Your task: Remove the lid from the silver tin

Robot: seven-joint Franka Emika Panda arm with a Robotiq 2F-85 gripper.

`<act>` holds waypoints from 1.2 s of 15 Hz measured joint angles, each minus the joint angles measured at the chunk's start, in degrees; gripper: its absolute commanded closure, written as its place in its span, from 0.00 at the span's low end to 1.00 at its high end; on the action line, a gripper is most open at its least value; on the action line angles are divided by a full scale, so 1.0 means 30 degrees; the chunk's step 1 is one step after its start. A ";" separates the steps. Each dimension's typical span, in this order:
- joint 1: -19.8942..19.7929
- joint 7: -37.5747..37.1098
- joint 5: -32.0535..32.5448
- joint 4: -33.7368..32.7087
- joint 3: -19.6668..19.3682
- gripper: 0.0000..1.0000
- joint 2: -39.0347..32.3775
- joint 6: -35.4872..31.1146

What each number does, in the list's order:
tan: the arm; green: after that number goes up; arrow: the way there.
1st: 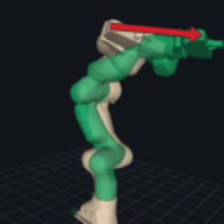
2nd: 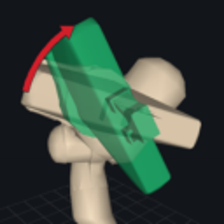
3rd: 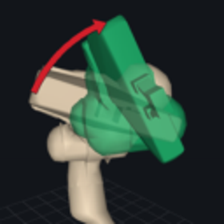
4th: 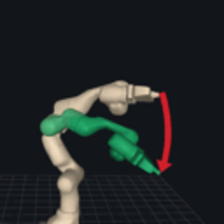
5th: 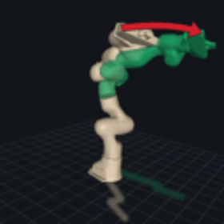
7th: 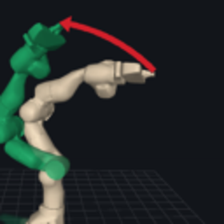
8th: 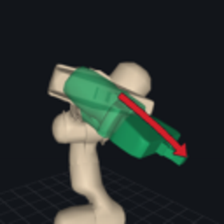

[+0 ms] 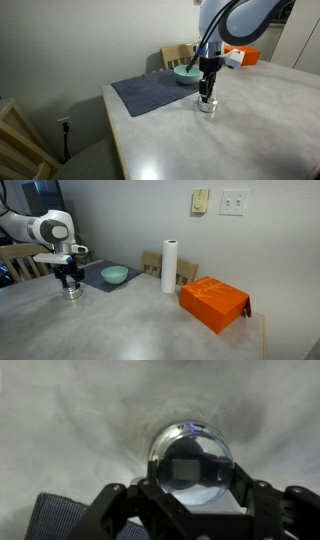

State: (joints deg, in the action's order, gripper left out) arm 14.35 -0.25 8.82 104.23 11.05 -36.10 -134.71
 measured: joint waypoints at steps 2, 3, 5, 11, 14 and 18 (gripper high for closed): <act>0.0006 -0.0173 0.0000 0.0000 -0.0012 0.56 -0.0003 0.0067; 0.0013 -0.0258 0.0000 -0.0001 -0.0018 0.56 -0.0002 0.0091; 0.0046 -0.0433 0.0001 -0.0001 -0.0025 0.56 0.0001 0.0135; 0.0824 -0.1810 0.0380 0.0089 -0.0319 0.56 0.0559 0.0675; 0.1640 -0.3101 0.1052 0.0469 -0.0700 0.56 0.1442 0.0768; 0.2258 -0.4941 0.1796 0.1609 -0.1151 0.56 0.3101 0.0717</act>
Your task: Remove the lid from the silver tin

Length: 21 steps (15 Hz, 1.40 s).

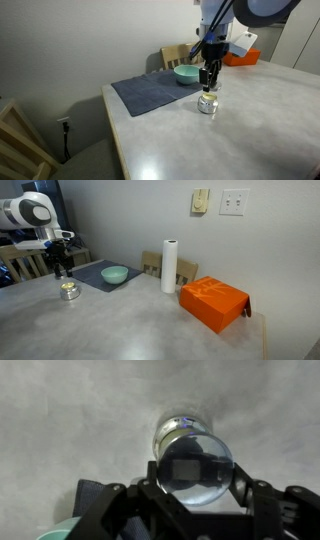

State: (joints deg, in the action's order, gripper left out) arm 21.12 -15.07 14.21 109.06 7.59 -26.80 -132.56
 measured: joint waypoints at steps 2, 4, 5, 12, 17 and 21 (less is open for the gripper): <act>-0.0025 -0.0606 0.0048 0.0814 -0.0234 0.56 0.0975 -0.0093; -0.0212 -0.0933 0.0048 0.1729 -0.0521 0.56 0.2026 -0.0269; -0.0396 -0.1013 0.0044 0.2205 -0.0632 0.56 0.2532 -0.0433; -0.2678 -0.0625 -0.0461 0.4777 -0.0990 0.56 0.4329 -0.1971; -0.3509 0.0222 -0.0552 0.4618 -0.1193 0.56 0.3038 -0.2265; -0.3478 0.1645 -0.0534 0.3858 -0.1140 0.56 0.1208 -0.2891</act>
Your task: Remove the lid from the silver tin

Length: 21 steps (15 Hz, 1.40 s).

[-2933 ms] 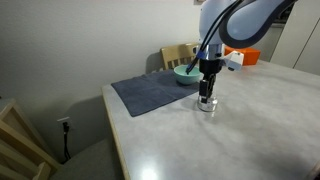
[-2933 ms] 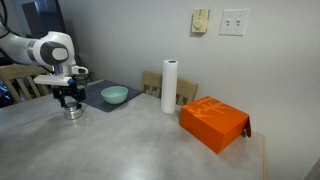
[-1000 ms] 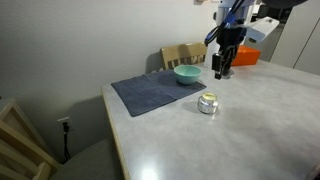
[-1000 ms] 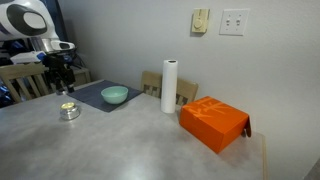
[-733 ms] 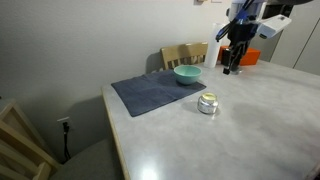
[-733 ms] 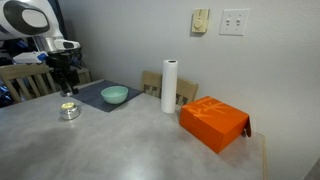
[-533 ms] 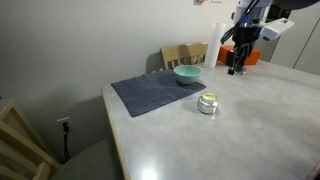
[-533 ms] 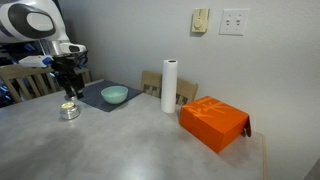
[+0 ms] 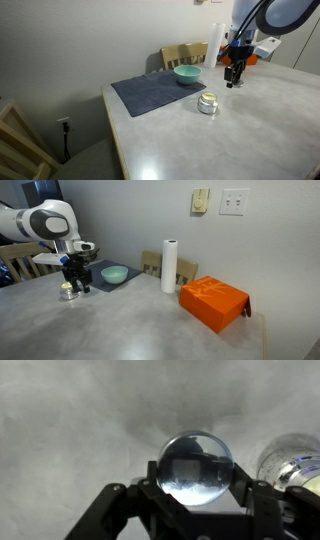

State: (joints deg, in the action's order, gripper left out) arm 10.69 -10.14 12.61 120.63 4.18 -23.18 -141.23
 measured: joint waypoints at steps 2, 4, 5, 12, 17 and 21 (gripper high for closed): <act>0.0126 0.0478 0.0026 -0.0435 0.0034 0.56 -0.0811 -0.0349; 0.0249 0.0738 0.0107 -0.0776 0.0036 0.56 -0.1409 -0.0774; 0.0277 0.0839 0.0111 -0.0884 0.0035 0.56 -0.1638 -0.1041; 0.0199 0.1099 0.0095 -0.1196 -0.0396 0.56 -0.2119 -0.2471; -0.0050 0.1518 -0.0447 -0.1559 -0.0460 0.56 -0.2385 -0.2373; -0.0209 0.1698 -0.0656 -0.2133 -0.0470 0.56 -0.3240 -0.2264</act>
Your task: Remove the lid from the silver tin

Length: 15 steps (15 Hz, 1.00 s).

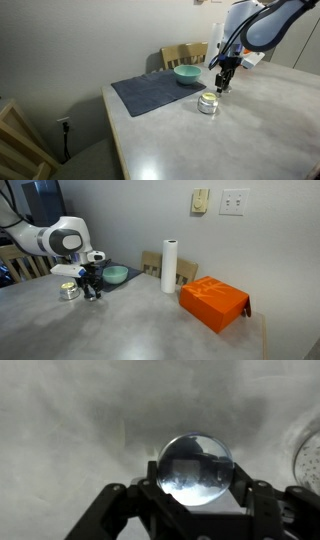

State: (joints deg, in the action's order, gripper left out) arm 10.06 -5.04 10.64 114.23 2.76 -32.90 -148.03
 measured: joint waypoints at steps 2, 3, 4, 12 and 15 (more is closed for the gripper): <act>-0.0009 0.0001 -0.0002 -0.0301 -0.0027 0.56 -0.0457 0.0047; -0.0009 0.0001 -0.0002 -0.0455 -0.0031 0.56 -0.0657 0.0074; -0.0009 0.0001 -0.0002 -0.0574 -0.0033 0.56 -0.0839 0.0096; -0.0056 0.0440 -0.0602 -0.1192 -0.0008 0.56 -0.1405 0.0828; -0.0131 0.0884 -0.1067 -0.1342 -0.0002 0.53 -0.1446 0.1107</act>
State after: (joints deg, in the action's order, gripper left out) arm 9.67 -2.39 7.44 110.21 2.76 -37.23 -144.71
